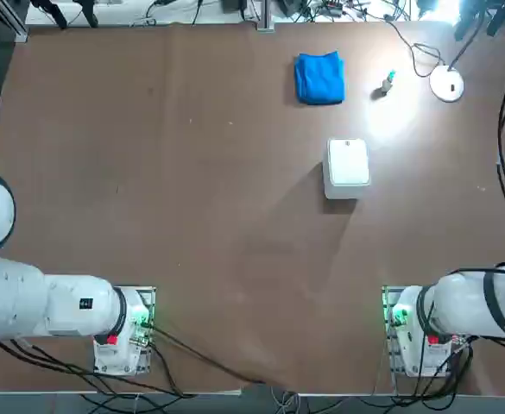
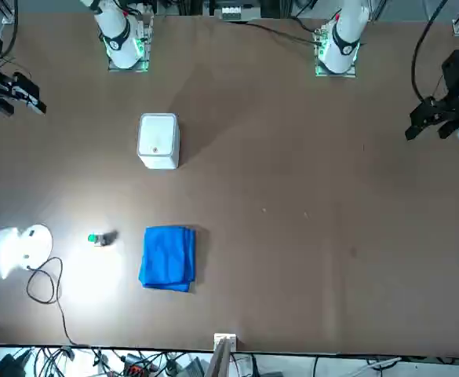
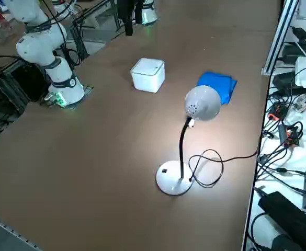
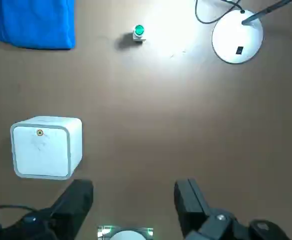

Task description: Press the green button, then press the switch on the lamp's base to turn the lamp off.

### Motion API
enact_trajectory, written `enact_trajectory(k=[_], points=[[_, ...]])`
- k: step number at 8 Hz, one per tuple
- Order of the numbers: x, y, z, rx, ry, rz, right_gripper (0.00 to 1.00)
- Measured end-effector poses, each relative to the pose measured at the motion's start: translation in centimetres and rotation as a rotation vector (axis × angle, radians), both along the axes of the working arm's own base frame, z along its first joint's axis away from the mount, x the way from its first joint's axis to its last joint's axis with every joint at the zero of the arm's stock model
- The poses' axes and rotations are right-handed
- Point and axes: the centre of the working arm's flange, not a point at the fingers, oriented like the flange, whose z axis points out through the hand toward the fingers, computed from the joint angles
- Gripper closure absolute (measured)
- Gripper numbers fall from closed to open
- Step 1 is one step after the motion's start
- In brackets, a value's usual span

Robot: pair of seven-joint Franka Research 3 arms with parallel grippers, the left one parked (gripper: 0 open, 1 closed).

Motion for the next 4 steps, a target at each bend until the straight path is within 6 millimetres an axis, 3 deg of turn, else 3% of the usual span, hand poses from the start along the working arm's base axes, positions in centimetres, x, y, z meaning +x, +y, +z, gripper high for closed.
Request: enact_trajectory(k=[4], points=[[0.05, 0.03, -0.10, 0.000, 0.002, 0.001, 0.00]])
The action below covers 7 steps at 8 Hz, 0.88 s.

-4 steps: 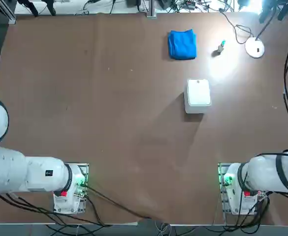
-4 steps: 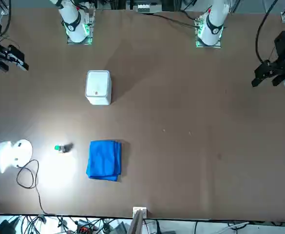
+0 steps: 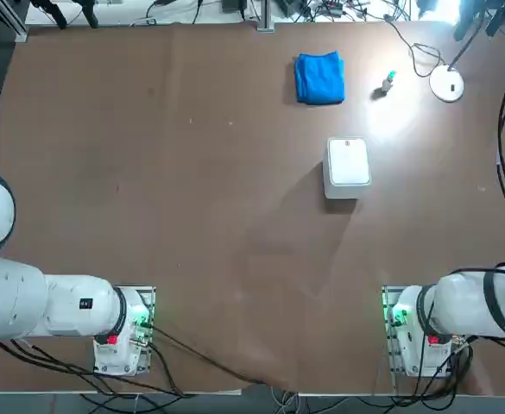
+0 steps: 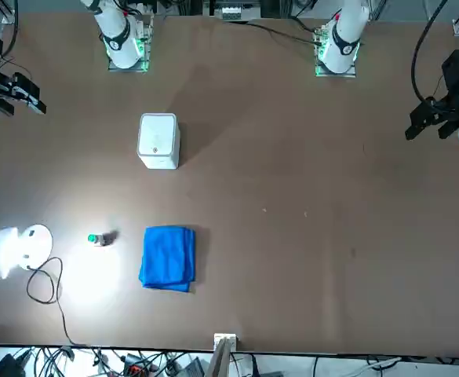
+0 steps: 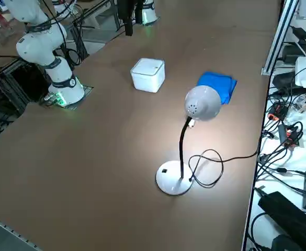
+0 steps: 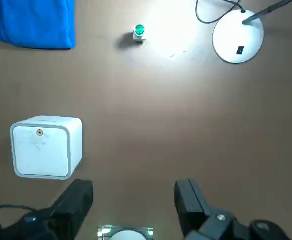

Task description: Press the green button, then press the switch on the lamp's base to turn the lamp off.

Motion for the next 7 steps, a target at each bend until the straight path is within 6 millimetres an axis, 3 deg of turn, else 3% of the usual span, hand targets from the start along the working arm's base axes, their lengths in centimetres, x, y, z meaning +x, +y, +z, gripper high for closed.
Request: enact_trajectory(k=[6, 7], points=[[0.9, 0.2, -2.3, -0.005, 0.061, -0.015, 0.02], [1.2, 0.5, -3.0, -0.007, 0.074, -0.022, 0.15]])
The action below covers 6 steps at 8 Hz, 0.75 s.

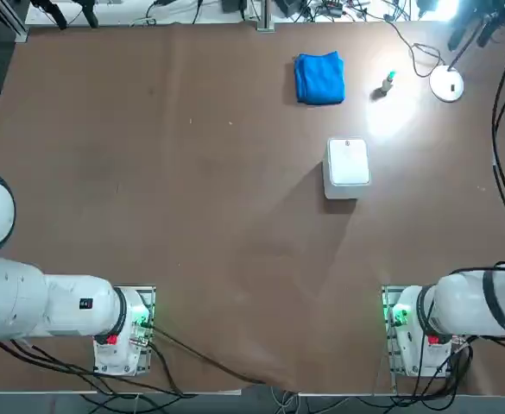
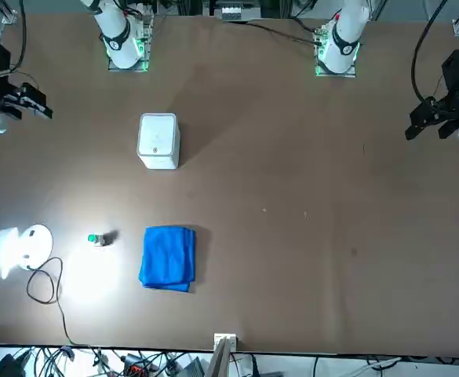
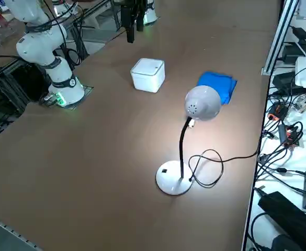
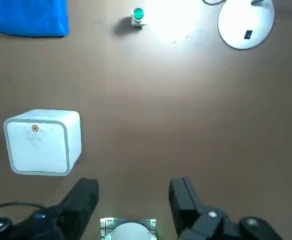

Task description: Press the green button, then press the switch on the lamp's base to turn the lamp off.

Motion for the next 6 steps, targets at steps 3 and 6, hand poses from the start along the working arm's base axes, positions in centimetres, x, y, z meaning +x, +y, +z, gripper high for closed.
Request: enact_trajectory(k=[3, 6], points=[[0.2, 0.0, -0.6, -0.002, 0.014, -0.007, 0.63], [1.2, -0.1, -2.7, -0.003, 0.021, -0.011, 0.99]])
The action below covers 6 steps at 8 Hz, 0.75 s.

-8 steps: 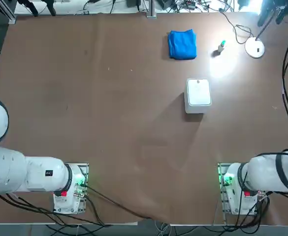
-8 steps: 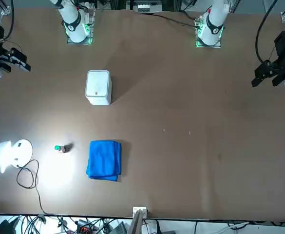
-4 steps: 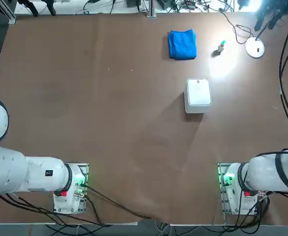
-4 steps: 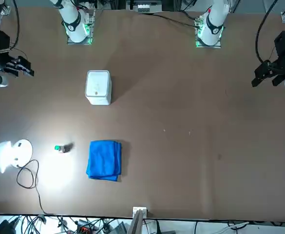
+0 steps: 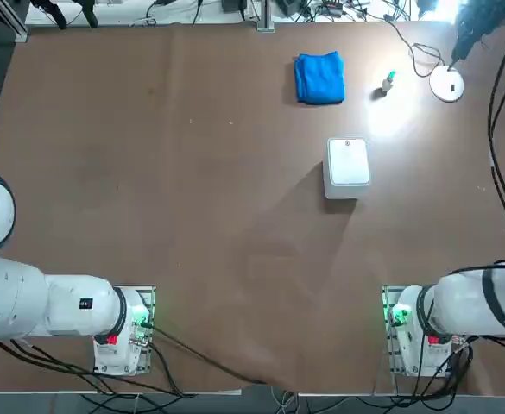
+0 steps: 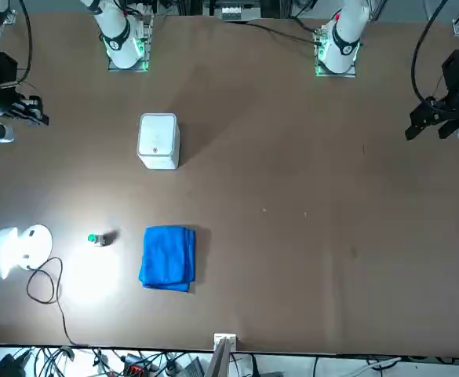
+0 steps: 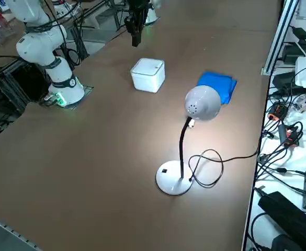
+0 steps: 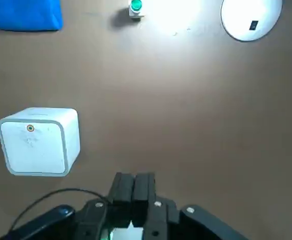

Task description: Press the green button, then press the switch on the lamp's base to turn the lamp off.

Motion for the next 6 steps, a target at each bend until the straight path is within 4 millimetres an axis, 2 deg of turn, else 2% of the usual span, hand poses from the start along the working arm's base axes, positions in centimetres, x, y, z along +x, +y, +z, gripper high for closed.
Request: enact_trajectory(k=[1, 4, 6], points=[[1.5, -0.1, -2.7, -0.001, -0.024, 0.000, 0.99], [5.8, -0.3, -12.8, -0.004, -0.109, 0.002, 0.99], [8.1, -0.3, -17.3, -0.007, -0.174, -0.022, 0.99]])
